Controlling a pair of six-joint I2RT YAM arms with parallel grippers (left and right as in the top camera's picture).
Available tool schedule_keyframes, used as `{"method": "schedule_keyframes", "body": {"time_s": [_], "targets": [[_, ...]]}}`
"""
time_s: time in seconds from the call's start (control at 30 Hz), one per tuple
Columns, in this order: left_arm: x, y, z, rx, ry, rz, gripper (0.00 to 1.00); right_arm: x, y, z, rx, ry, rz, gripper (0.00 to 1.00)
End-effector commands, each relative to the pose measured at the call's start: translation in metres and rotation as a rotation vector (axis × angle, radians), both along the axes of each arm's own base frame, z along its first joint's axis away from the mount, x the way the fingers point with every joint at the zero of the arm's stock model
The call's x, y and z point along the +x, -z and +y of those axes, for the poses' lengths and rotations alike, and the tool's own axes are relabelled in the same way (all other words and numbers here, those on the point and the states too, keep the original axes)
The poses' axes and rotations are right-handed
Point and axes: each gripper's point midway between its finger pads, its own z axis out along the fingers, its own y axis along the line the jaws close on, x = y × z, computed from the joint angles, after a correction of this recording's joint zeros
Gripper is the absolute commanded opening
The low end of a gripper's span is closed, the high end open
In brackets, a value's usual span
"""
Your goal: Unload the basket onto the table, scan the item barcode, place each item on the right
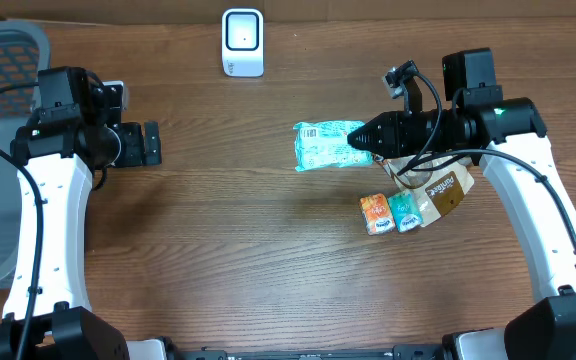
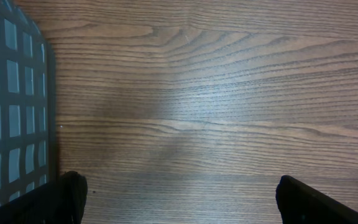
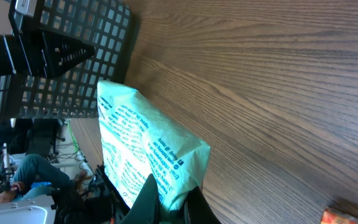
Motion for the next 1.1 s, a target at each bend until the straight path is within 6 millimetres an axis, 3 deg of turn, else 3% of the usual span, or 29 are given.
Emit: {"method": "schedule_keyframes", "body": {"time_s": [0.0, 1.07], "targets": [[0.0021, -0.0030, -0.0026, 0.000, 0.031, -0.011, 0.99, -0.0045, -0.0128, 0.0028, 0.032, -0.020, -0.030, 0.04], [0.0021, -0.0030, -0.0026, 0.000, 0.031, -0.011, 1.00, -0.0072, -0.0187, 0.0073, 0.077, -0.026, -0.008, 0.04]]}}
